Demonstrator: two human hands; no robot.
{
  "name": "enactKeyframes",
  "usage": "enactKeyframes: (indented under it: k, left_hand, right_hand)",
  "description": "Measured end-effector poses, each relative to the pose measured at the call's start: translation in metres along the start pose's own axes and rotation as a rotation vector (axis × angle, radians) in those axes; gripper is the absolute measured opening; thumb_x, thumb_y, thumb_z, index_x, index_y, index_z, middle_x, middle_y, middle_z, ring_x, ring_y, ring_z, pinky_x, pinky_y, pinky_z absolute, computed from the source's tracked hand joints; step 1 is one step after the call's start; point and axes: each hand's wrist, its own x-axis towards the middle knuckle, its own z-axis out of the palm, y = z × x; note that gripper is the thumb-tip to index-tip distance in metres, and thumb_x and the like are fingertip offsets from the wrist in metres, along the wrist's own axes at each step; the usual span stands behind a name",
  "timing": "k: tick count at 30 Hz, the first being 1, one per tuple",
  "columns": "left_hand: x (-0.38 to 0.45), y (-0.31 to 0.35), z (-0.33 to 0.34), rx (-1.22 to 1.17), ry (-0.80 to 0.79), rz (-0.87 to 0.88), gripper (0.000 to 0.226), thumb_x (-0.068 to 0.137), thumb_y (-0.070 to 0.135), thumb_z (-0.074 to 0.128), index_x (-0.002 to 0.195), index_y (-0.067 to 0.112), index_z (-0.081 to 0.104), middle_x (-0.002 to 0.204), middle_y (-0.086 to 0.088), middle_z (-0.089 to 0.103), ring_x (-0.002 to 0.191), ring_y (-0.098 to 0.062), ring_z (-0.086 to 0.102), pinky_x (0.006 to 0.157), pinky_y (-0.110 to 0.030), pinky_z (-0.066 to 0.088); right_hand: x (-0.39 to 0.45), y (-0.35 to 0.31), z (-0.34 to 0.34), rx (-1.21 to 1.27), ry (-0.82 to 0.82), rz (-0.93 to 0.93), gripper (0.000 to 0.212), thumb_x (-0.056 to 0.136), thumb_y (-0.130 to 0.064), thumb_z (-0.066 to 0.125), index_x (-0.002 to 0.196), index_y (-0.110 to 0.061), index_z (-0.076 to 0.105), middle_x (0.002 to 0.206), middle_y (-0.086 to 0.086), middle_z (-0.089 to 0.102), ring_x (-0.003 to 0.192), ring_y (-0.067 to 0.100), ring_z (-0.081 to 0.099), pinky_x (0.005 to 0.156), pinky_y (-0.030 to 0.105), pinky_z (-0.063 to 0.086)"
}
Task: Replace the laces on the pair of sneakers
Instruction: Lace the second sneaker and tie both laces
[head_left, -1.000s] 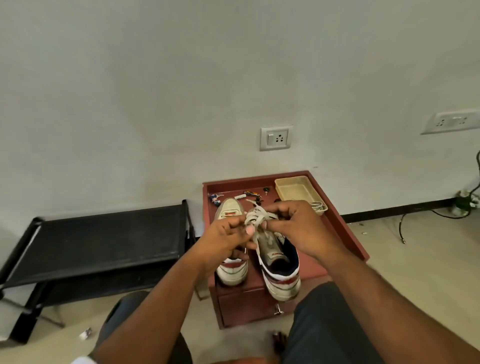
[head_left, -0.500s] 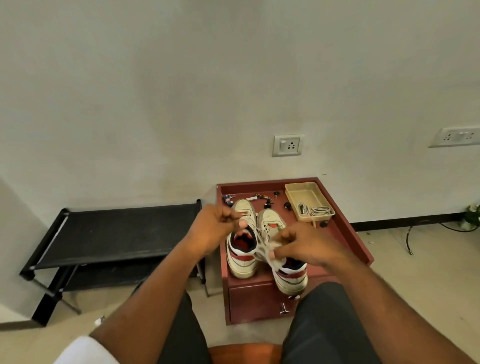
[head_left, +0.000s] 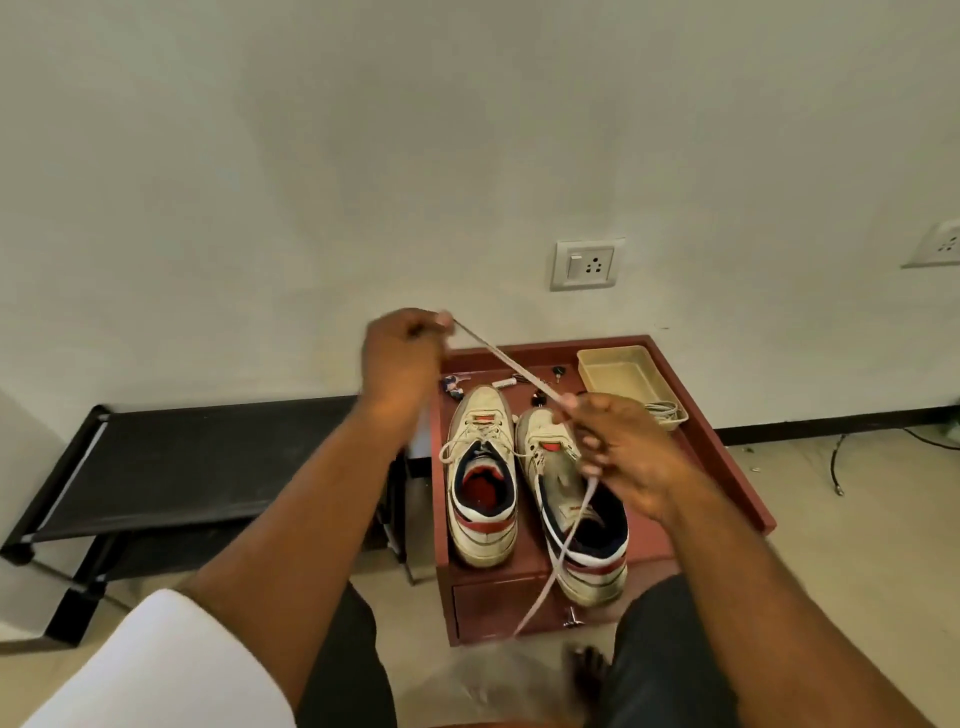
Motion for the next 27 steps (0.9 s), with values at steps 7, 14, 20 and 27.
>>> enactKeyframes:
  k: [7,14,20,27]
  left_hand:
    - [0.082,-0.093,-0.009,-0.011,0.286,-0.428,0.019,0.097,0.018,0.057,0.101,0.003,0.069,0.070,-0.006,0.065,0.046,-0.014,0.042,0.038,-0.018,0.031]
    - [0.059,-0.112,0.088,-0.139,-0.360,-0.560,0.013,0.100,0.017,0.053,0.106,0.007,0.060,0.087,-0.016,0.075,0.052,-0.018,0.061,0.042,-0.024,0.047]
    - [0.073,-0.114,0.129,-0.249,-0.270,-0.514,0.004,0.103,0.014,0.048,0.103,0.013,0.052,0.088,-0.014,0.076,0.080,-0.025,0.075,0.073,-0.039,0.059]
    - [0.072,-0.126,0.140,-0.305,-0.274,-0.525,0.005,0.101,0.011,0.050,0.104,0.012,0.054,0.079,-0.003,0.076,0.080,-0.016,0.074,0.062,-0.023,0.057]
  right_hand:
    - [0.045,0.006,-0.117,-0.441,0.417,0.032,0.019,0.082,-0.023,0.073,0.085,-0.005,0.075,0.074,0.015,0.066,0.043,0.007,0.044,0.042,0.016,0.036]
    - [0.133,0.059,-0.106,-0.764,0.518,-0.132,0.019,0.084,-0.029,0.074,0.102,-0.022,0.073,0.100,-0.006,0.066,0.093,0.010,0.061,0.085,0.028,0.046]
    - [0.153,0.063,-0.063,-0.393,-0.018,0.015,0.006,0.082,-0.018,0.073,0.088,-0.017,0.075,0.077,-0.005,0.074,0.066,0.004,0.065,0.059,0.017,0.050]
    - [0.167,0.084,-0.061,-0.320,-0.048,0.075,0.009,0.079,-0.007,0.076,0.083,0.000,0.071,0.072,0.003,0.069,0.063,0.008,0.059,0.061,0.019,0.048]
